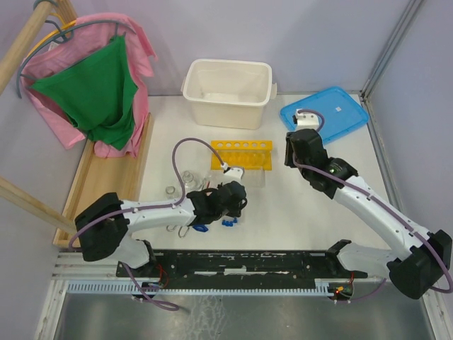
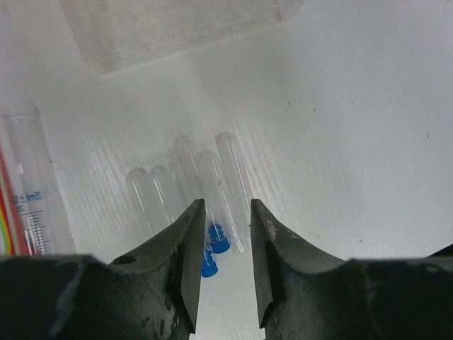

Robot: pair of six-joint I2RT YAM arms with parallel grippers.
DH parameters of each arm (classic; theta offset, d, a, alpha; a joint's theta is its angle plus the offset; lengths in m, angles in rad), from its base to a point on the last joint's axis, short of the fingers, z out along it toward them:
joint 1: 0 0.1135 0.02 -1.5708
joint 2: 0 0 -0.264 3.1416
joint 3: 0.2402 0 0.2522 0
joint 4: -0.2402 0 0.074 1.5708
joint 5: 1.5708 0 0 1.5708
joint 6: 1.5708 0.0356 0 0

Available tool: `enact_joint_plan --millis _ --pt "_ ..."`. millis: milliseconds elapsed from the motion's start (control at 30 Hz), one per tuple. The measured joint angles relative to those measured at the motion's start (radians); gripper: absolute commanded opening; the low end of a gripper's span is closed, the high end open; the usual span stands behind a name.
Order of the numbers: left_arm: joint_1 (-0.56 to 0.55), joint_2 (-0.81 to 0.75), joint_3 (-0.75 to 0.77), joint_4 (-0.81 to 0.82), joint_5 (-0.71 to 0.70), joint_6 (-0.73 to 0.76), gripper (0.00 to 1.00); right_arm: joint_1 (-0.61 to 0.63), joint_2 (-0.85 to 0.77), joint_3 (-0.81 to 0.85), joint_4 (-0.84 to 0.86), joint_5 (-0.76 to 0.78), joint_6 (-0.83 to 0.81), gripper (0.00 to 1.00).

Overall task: Organize the chemistry lab equipment
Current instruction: Insert the test tube into the slot of the test tube rack.

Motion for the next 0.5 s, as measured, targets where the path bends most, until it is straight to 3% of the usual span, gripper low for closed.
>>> enact_joint_plan --millis 500 --pt "-0.085 0.206 0.119 -0.042 0.013 -0.052 0.36 0.000 -0.054 -0.134 -0.116 0.074 0.069 0.37"
